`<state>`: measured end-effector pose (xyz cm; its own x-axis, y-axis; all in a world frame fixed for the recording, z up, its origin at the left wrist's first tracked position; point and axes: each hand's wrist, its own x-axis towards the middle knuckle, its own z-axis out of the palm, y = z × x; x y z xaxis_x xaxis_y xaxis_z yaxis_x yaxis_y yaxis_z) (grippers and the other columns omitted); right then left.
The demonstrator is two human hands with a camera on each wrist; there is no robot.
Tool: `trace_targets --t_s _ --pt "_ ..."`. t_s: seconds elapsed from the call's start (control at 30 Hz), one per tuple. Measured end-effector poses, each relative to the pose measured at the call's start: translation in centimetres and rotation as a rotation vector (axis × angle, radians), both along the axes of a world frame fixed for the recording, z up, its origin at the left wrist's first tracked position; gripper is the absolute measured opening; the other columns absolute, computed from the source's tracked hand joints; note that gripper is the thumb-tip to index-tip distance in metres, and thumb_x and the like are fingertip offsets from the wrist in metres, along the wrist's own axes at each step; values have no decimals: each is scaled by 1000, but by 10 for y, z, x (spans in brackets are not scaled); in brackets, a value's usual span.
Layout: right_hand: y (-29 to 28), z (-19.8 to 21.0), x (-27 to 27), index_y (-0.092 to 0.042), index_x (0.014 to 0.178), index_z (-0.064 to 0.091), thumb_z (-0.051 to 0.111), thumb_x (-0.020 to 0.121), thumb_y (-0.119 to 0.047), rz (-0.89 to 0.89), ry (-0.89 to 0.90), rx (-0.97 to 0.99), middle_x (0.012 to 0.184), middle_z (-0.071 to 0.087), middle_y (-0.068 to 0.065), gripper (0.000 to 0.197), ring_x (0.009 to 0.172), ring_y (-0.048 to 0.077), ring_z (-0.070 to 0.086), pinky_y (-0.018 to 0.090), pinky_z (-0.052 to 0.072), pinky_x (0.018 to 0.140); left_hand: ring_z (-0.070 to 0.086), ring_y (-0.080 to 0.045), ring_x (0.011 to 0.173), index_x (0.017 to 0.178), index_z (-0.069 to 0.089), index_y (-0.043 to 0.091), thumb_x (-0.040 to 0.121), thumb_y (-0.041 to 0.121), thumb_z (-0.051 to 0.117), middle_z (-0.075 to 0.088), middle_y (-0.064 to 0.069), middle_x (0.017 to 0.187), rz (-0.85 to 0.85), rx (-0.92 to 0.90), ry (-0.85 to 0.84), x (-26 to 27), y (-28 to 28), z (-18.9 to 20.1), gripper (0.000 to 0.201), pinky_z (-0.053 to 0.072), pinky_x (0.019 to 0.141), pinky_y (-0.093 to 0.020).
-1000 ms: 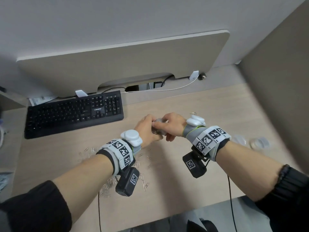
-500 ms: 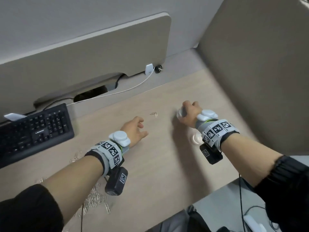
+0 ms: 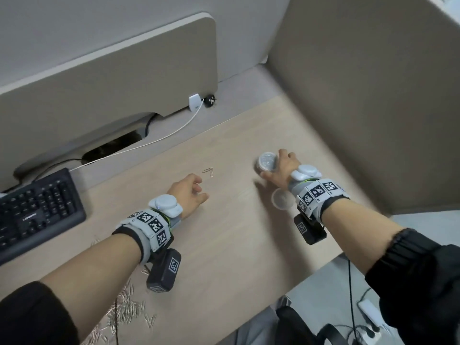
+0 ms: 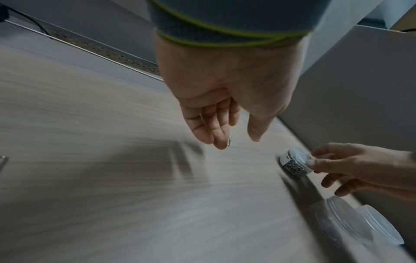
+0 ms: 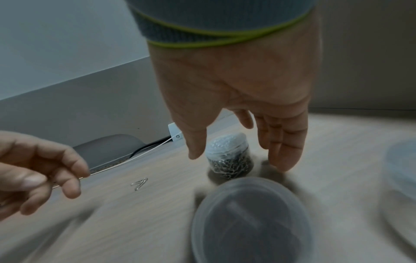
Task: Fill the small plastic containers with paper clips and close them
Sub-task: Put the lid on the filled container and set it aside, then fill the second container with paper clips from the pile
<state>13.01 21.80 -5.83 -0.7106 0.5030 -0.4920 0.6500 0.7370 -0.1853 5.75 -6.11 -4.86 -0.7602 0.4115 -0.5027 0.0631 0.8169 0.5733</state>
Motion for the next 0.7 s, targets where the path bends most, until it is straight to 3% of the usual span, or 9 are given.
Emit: trace_targets --t_s 0.17,0.3,0.37,0.47,0.57,0.63,0.7 --pt "-16 11 39 -15 127 38 54 81 -69 36 -207 96 126 44 8 73 113 34 57 45 41 88 62 -18 91 124 55 16 87 30 70 65 1 109 -37 14 4 16 -14 4 41 45 80 -24" --pt "-43 11 60 -12 121 44 47 89 -46 62 -205 158 120 50 11 47 106 35 59 40 32 77 64 -19 92 123 55 16 87 32 70 64 1 107 -64 9 -6 31 -30 8 42 51 84 -29" --pt "-60 14 63 -11 117 44 53 87 -43 31 -166 89 116 52 11 45 103 35 60 38 38 77 63 -19 92 124 54 16 87 31 70 63 2 108 -75 4 -4 37 -40 12 43 51 85 -31" --pt "-86 26 59 -12 115 44 63 77 -51 63 -65 -64 112 58 12 58 96 33 60 38 49 79 62 -19 87 127 52 18 84 30 73 62 3 113 -81 5 3 45 -53 19 49 50 84 -31" --pt "-122 45 43 -19 112 54 59 68 -62 56 39 -199 104 64 8 62 92 31 64 40 54 84 61 -20 82 134 45 19 78 33 79 58 4 124 -96 10 20 50 -64 27 67 49 85 -33" --pt "-148 57 31 -25 101 58 54 62 -68 62 99 -278 90 69 4 58 78 27 68 42 58 76 61 -20 84 138 41 18 72 37 83 54 4 132 -95 43 30 54 -71 34 81 49 87 -34" --pt "-172 67 22 -23 97 60 57 68 -64 76 151 -385 79 71 5 50 67 25 70 42 60 67 62 -19 85 141 38 18 70 38 85 52 4 132 -88 100 45 59 -76 41 88 48 83 -31"
